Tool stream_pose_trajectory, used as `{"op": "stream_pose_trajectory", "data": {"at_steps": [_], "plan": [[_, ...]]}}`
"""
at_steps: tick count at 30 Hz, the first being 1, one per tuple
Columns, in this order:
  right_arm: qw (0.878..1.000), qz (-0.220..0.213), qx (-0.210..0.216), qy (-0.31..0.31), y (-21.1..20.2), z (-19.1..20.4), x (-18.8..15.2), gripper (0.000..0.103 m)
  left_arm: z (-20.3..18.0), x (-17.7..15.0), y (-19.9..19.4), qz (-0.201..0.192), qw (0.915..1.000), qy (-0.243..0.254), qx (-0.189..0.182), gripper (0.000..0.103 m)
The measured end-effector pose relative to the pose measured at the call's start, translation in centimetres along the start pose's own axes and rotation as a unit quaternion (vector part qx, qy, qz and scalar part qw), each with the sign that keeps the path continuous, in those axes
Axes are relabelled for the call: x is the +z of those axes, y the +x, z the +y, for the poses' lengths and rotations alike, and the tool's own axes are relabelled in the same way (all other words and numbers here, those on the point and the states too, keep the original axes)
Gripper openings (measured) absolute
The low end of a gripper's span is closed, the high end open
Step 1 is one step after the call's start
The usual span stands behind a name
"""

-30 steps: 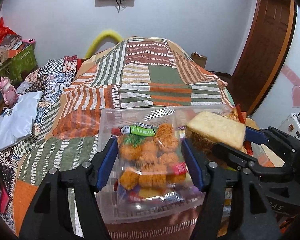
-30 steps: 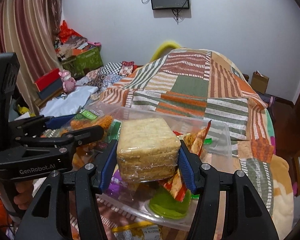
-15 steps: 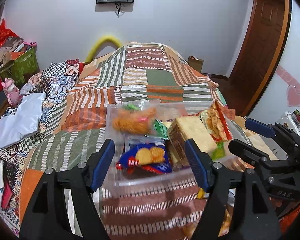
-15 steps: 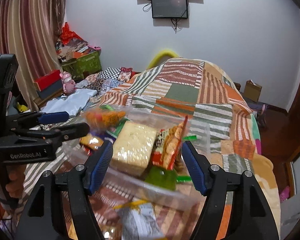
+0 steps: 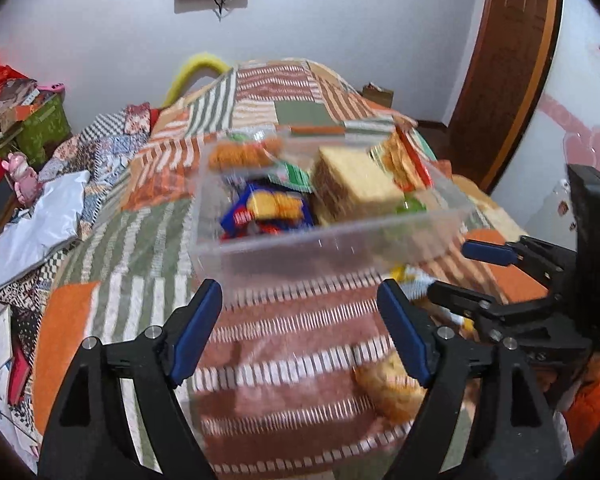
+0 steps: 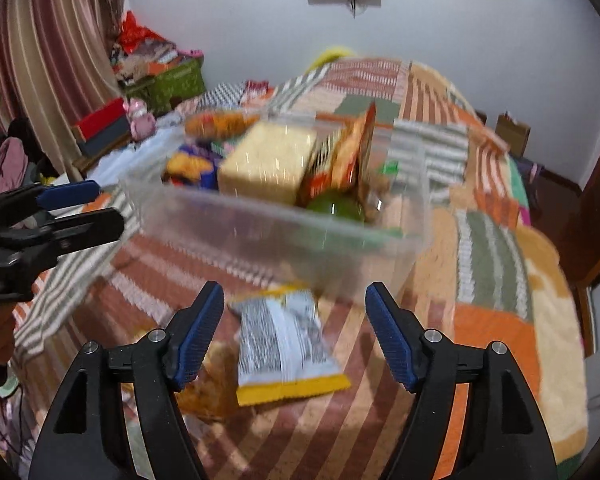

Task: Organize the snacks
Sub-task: 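Grasp the puffed-snack bag with left tool while right tool grasps wafer packet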

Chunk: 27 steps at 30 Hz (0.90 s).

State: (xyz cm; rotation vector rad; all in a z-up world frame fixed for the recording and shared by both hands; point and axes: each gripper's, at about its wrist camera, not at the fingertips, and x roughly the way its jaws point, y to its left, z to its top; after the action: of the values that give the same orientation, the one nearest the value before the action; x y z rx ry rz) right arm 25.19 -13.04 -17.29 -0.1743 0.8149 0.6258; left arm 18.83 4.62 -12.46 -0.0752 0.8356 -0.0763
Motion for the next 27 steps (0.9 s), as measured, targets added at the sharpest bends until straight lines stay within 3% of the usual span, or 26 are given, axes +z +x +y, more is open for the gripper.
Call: {"op": "stream_pose_trajectory", "data": {"at_steps": [6, 13, 20, 27], "plan": [[0.999, 0.036, 0.027, 0.030, 1.5, -1.2, -1.0, 0.070, -0.7, -1.5, 0.7, 0.022, 0.9997, 0.003, -0.013, 0.080], [0.996, 0.064, 0.048, 0.040, 2.3, -1.5, -1.6, 0.046, -2.2, -2.6, 1.5, 0.039, 0.9987, 0.006, -0.033, 0.080], [0.998, 0.036, 0.034, 0.033, 0.5, -1.3, -2.1, 0.030, -3.5, -3.5, 1.5, 0.052, 0.9973, 0.009, -0.051, 0.080], [0.999, 0.005, 0.019, 0.035, -2.4, -1.6, -2.7, 0.030, -5.5, -4.5, 2.1, 0.070, 0.9949, 0.012, -0.071, 0.084]]}}
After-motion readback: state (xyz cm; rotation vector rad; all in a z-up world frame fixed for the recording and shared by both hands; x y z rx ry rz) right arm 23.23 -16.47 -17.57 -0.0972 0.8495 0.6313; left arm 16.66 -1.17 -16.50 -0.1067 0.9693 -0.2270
